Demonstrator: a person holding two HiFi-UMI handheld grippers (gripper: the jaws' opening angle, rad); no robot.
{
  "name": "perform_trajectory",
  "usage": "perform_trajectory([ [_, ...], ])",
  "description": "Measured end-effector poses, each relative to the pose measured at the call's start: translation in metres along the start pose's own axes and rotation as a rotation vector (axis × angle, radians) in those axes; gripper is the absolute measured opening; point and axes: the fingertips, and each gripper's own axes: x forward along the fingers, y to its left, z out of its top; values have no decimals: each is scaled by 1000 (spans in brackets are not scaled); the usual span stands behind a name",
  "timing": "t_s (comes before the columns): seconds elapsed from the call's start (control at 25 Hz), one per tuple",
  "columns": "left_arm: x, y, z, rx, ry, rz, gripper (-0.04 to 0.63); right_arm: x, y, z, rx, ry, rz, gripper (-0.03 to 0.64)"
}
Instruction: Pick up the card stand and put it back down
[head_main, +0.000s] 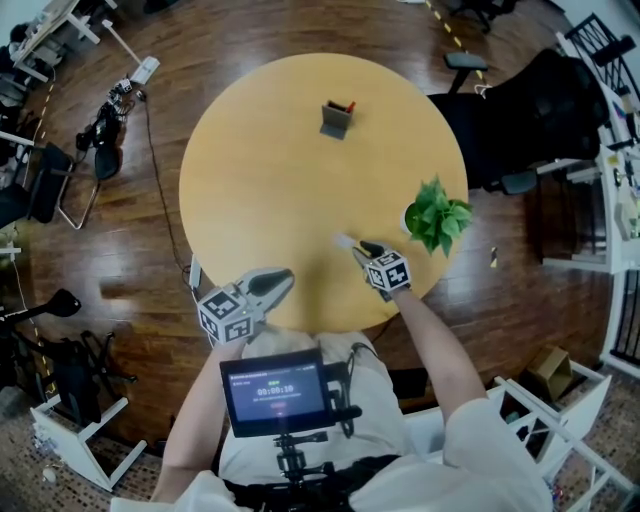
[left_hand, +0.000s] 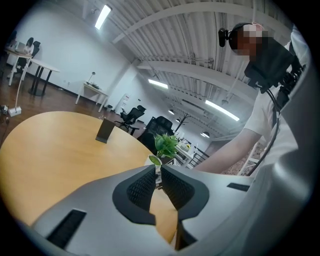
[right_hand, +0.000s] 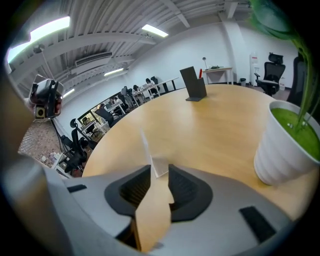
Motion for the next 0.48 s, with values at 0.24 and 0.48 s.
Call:
perform_trajectory([
  [0.24, 4, 1, -12, 12, 36, -47, 35, 4, 6, 6, -27, 4, -6, 132],
  [0.48, 7, 8, -6, 3, 37, -48, 35, 11, 5, 13, -47, 0, -9, 132],
])
